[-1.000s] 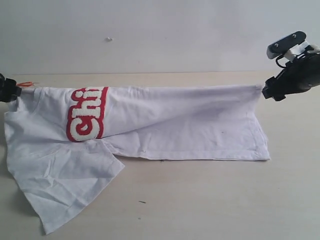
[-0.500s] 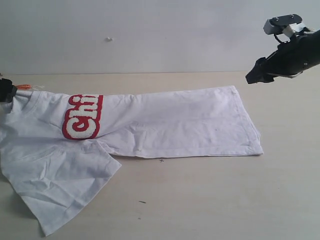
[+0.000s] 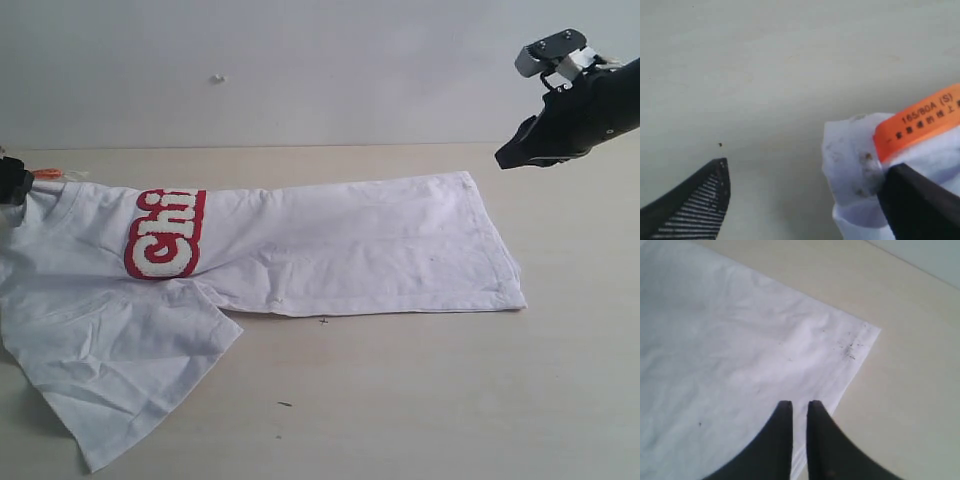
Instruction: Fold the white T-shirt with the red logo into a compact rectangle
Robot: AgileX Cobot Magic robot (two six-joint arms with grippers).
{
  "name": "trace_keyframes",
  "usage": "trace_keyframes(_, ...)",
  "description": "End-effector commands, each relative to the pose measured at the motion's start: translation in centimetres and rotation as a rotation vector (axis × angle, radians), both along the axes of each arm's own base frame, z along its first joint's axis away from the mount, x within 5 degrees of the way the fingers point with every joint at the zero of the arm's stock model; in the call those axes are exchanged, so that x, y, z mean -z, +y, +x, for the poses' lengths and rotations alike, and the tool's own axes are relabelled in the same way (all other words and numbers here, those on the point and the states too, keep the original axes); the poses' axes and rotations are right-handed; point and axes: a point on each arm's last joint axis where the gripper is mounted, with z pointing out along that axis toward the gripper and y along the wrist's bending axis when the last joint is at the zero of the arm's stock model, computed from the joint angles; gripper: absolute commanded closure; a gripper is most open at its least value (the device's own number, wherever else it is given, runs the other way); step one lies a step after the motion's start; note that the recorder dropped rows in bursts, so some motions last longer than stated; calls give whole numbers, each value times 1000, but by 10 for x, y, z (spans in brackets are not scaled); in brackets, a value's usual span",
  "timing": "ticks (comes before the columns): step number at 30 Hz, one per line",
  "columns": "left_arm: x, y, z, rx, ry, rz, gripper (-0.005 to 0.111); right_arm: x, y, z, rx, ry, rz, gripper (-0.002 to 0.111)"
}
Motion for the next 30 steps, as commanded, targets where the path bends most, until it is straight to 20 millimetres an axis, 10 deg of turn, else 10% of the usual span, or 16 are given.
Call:
trace_keyframes(1,-7,0,0,-13,-10,-11,30,11,7,-2,-49,71,56,108)
trace_keyframes(10,-13,0,-3,-21,-1,-22,30,86,-1,-7,-44,338,9,108)
trace_keyframes(21,-27,-12,-4,20,-35,-10,30,69,-11,0,76,319,-61,108)
trace_keyframes(24,-27,-14,-3,27,-33,-9,30,28,13,9,79,238,215,108)
trace_keyframes(30,-25,-15,-5,26,-10,-13,30,79,72,8,-62,391,-108,108)
